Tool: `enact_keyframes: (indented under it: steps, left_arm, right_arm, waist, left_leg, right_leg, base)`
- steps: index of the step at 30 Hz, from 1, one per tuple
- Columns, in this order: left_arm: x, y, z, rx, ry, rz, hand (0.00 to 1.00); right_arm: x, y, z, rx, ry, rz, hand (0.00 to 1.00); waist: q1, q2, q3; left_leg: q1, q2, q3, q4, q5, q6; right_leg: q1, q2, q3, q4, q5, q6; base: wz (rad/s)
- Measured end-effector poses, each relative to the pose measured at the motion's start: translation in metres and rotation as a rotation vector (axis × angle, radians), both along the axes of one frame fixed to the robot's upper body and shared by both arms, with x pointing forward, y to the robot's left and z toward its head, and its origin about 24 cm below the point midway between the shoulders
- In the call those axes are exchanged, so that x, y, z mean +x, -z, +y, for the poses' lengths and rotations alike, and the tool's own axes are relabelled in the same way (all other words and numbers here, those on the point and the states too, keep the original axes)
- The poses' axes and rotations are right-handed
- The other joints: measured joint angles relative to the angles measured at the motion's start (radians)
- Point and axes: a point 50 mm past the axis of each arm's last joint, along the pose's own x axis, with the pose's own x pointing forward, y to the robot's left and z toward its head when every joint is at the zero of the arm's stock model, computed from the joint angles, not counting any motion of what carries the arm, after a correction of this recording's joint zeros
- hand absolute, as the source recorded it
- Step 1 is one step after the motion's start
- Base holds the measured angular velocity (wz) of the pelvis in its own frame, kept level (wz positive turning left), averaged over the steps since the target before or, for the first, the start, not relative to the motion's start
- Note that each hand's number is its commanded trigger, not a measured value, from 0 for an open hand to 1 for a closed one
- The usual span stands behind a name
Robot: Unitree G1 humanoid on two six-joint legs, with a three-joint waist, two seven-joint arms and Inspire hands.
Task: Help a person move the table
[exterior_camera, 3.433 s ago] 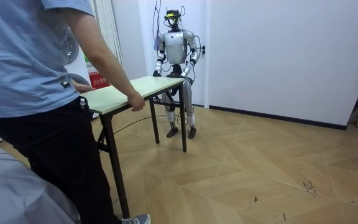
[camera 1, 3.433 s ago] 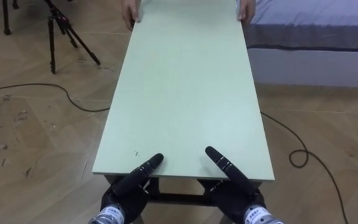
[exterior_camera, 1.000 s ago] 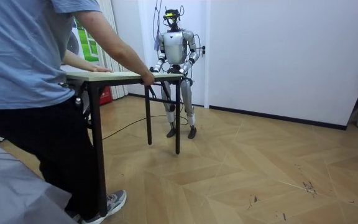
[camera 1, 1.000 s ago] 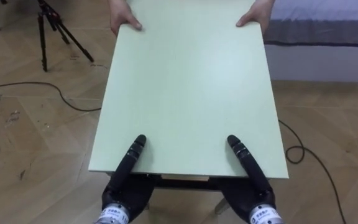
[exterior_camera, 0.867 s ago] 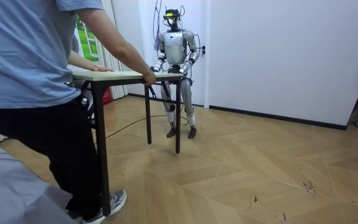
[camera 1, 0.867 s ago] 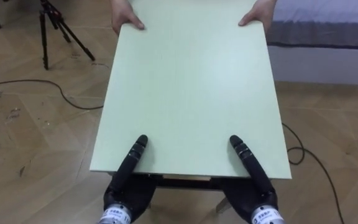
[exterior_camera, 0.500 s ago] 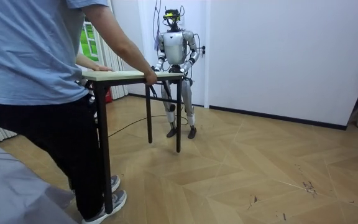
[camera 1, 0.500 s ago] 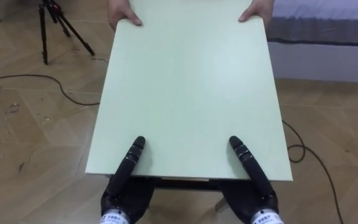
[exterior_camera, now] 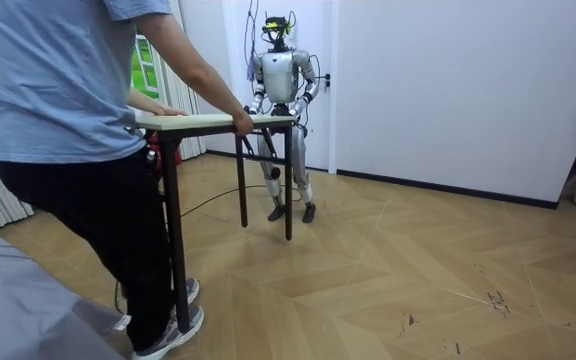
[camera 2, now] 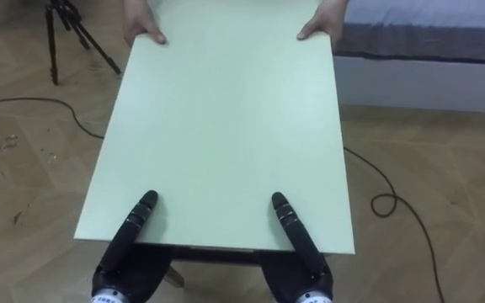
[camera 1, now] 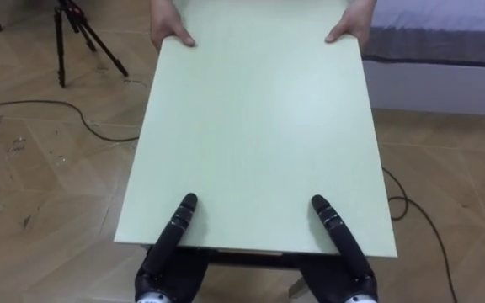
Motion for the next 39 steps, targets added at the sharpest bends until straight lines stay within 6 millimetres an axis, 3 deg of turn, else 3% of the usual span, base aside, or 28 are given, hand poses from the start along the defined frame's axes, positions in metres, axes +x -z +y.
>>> enact_keyframes:
  steps: [1, 2, 4, 5, 7, 10, 11, 12, 14, 17, 19, 21, 25, 27, 30, 31, 32, 33, 34, 35, 37, 39]
  left_arm:
    - [-0.001, 0.000, 0.000, -0.004, 0.003, 0.003, 1.00]
    - [-0.001, 0.000, 0.000, -0.006, 0.004, 0.005, 1.00]
    - [-0.002, 0.001, 0.000, -0.015, 0.008, 0.015, 1.00]
    - [-0.005, 0.003, -0.001, -0.019, 0.006, 0.025, 1.00]
    - [-0.008, 0.004, -0.001, -0.027, 0.005, 0.037, 1.00]
    - [-0.008, 0.003, -0.001, -0.030, 0.008, 0.034, 1.00]
    - [-0.008, 0.003, -0.001, -0.031, 0.009, 0.031, 1.00]
    - [-0.007, 0.002, -0.001, -0.029, 0.013, 0.028, 1.00]
    - [-0.003, 0.001, -0.003, -0.030, 0.022, 0.014, 1.00]
    - [0.010, -0.006, -0.003, -0.032, 0.027, -0.031, 1.00]
    - [0.019, -0.009, -0.004, -0.029, 0.021, -0.059, 1.00]
    - [0.026, -0.009, -0.004, -0.024, 0.021, -0.063, 1.00]
    - [0.019, 0.000, -0.005, -0.028, 0.020, -0.010, 1.00]
    - [0.017, 0.004, -0.008, -0.033, 0.025, 0.009, 1.00]
    - [0.015, 0.005, -0.012, -0.053, 0.030, 0.022, 1.00]
    - [0.016, 0.005, -0.012, -0.059, 0.028, 0.021, 1.00]
    - [0.017, 0.005, -0.012, -0.059, 0.032, 0.017, 1.00]
    - [0.018, 0.005, -0.013, -0.056, 0.041, 0.019, 1.00]
    - [0.018, 0.007, -0.017, -0.045, 0.069, 0.026, 1.00]
    - [0.016, 0.007, -0.016, -0.035, 0.086, 0.030, 1.00]
    - [0.011, 0.008, -0.014, -0.038, 0.083, 0.034, 1.00]
    - [0.007, 0.009, -0.012, -0.045, 0.079, 0.026, 1.00]
  right_arm:
    - [0.000, 0.000, -0.001, -0.006, -0.004, -0.002, 1.00]
    - [0.000, 0.000, -0.001, -0.009, -0.005, -0.002, 1.00]
    - [-0.003, 0.001, -0.001, -0.014, -0.008, 0.004, 1.00]
    - [-0.004, 0.002, -0.002, -0.019, -0.009, 0.006, 1.00]
    - [-0.007, 0.003, -0.003, -0.025, -0.011, 0.008, 1.00]
    - [-0.009, 0.003, -0.001, -0.030, -0.010, -0.002, 1.00]
    - [-0.008, 0.002, -0.002, -0.033, -0.009, -0.009, 1.00]
    - [-0.008, 0.002, -0.002, -0.035, -0.008, -0.015, 1.00]
    - [-0.006, 0.000, -0.004, -0.032, -0.002, -0.034, 1.00]
    - [0.006, -0.005, -0.003, -0.032, 0.001, -0.079, 1.00]
    - [0.013, -0.008, -0.002, -0.029, 0.001, -0.103, 1.00]
    - [0.020, -0.007, -0.001, -0.032, 0.003, -0.108, 1.00]
    - [0.016, 0.000, -0.004, -0.043, -0.004, -0.071, 1.00]
    - [0.012, 0.002, -0.008, -0.056, 0.003, -0.059, 1.00]
    - [0.012, 0.002, -0.013, -0.064, 0.000, -0.053, 1.00]
    - [0.014, 0.001, -0.014, -0.066, -0.004, -0.057, 1.00]
    - [0.016, 0.000, -0.016, -0.066, 0.002, -0.059, 1.00]
    - [0.013, 0.002, -0.016, -0.061, 0.007, -0.050, 1.00]
    - [0.005, 0.005, -0.019, -0.050, 0.033, -0.023, 1.00]
    - [-0.001, 0.007, -0.019, -0.036, 0.052, -0.012, 1.00]
    - [-0.004, 0.007, -0.018, -0.032, 0.047, -0.009, 1.00]
    - [-0.007, 0.007, -0.018, -0.036, 0.039, -0.013, 1.00]
  waist:
    - [0.010, 0.012, 0.0050]
    - [0.015, 0.017, 0.0069]
    - [0.018, 0.029, 0.0043]
    - [0.020, 0.040, 0.0036]
    - [0.012, 0.053, -0.0043]
    - [0.009, 0.057, -0.0015]
    - [0.003, 0.066, -0.0015]
    - [0.000, 0.075, 0.0021]
    - [-0.013, 0.092, 0.0010]
    - [-0.035, 0.109, 0.0014]
    - [-0.035, 0.109, 0.0012]
    - [-0.041, 0.109, 0.0004]
    - [-0.064, 0.092, -0.0100]
    - [-0.071, 0.088, -0.0108]
    - [-0.100, 0.076, -0.0141]
    - [-0.111, 0.074, -0.0139]
    - [-0.121, 0.072, -0.0119]
    - [-0.125, 0.065, -0.0115]
    - [-0.131, 0.050, -0.0154]
    - [-0.128, 0.032, -0.0185]
    - [-0.114, 0.015, -0.0173]
    - [-0.101, 0.013, -0.0158]
  left_leg:
    - [-0.047, 0.027, -0.001, 0.104, 0.001, -0.001]
    - [-0.066, 0.041, -0.002, 0.147, 0.005, -0.005]
    - [-0.130, 0.083, -0.007, 0.288, 0.029, -0.011]
    - [-0.131, 0.093, -0.003, 0.383, 0.045, -0.009]
    - [-0.104, 0.086, -0.005, 0.446, 0.070, -0.010]
    - [-0.092, 0.078, 0.000, 0.400, 0.049, -0.022]
    - [-0.088, 0.073, -0.016, 0.370, 0.022, -0.031]
    - [-0.082, 0.071, -0.030, 0.351, 0.002, -0.038]
    - [-0.046, 0.063, -0.052, 0.264, -0.067, -0.058]
    - [0.011, 0.052, -0.058, 0.098, -0.133, -0.052]
    - [0.039, 0.040, -0.052, -0.010, -0.168, -0.043]
    - [0.042, 0.028, -0.046, -0.073, -0.181, -0.032]
    - [0.039, -0.036, -0.023, -0.113, -0.132, 0.017]
    - [0.034, -0.067, -0.024, -0.120, -0.113, 0.038]
    - [-0.002, -0.115, -0.023, -0.123, -0.076, 0.078]
    - [-0.025, -0.122, -0.018, -0.132, -0.052, 0.102]
    - [-0.042, -0.120, 0.013, -0.137, -0.032, 0.117]
    - [-0.042, -0.118, 0.037, -0.138, -0.028, 0.124]
    - [-0.036, -0.119, 0.082, -0.141, -0.022, 0.133]
    - [-0.026, -0.129, 0.109, -0.160, -0.007, 0.139]
    - [-0.023, -0.140, 0.137, -0.163, -0.001, 0.147]
    - [-0.051, -0.143, 0.147, -0.138, -0.003, 0.150]
  right_leg:
    - [-0.007, 0.015, 0.000, 0.013, -0.010, -0.009]
    - [-0.008, 0.025, 0.000, 0.019, -0.014, -0.013]
    - [-0.022, 0.046, -0.019, 0.045, -0.028, -0.038]
    - [-0.026, 0.058, -0.024, 0.060, -0.034, -0.050]
    - [-0.041, 0.069, -0.033, 0.079, -0.026, -0.069]
    - [-0.054, 0.069, -0.050, 0.071, -0.022, -0.070]
    - [-0.065, 0.069, -0.062, 0.070, -0.010, -0.084]
    - [-0.068, 0.069, -0.073, 0.069, -0.005, -0.087]
    - [-0.109, 0.069, -0.095, 0.075, 0.014, -0.095]
    - [-0.170, 0.067, -0.132, 0.056, 0.065, -0.098]
    - [-0.216, 0.065, -0.140, 0.051, 0.095, -0.098]
    - [-0.238, 0.054, -0.151, 0.032, 0.130, -0.095]
    - [-0.230, -0.007, -0.140, 0.001, 0.181, -0.056]
    - [-0.229, -0.038, -0.137, -0.002, 0.206, -0.047]
    - [-0.233, -0.081, -0.130, -0.048, 0.269, 0.009]
    - [-0.239, -0.096, -0.124, -0.079, 0.304, 0.103]
    - [-0.260, -0.113, -0.103, -0.033, 0.304, 0.164]
    - [-0.278, -0.137, -0.095, 0.070, 0.251, 0.149]
    - [-0.292, -0.188, -0.096, 0.297, 0.121, 0.118]
    - [-0.277, -0.236, -0.100, 0.477, 0.033, 0.127]
    - [-0.206, -0.282, -0.080, 0.640, -0.010, 0.136]
    - [-0.102, -0.304, -0.056, 0.670, 0.015, 0.144]
  base:
    - [-0.18]
    - [-0.18]
    - [-0.04]
    - [-0.06]
    - [0.10]
    - [0.15]
    - [0.17]
    - [0.30]
    - [0.20]
    - [0.27]
    - [0.16]
    - [0.06]
    - [0.11]
    - [0.14]
    - [0.19]
    - [0.22]
    - [0.34]
    - [0.67]
    - [0.72]
    - [0.57]
    - [-0.16]
    - [-0.31]
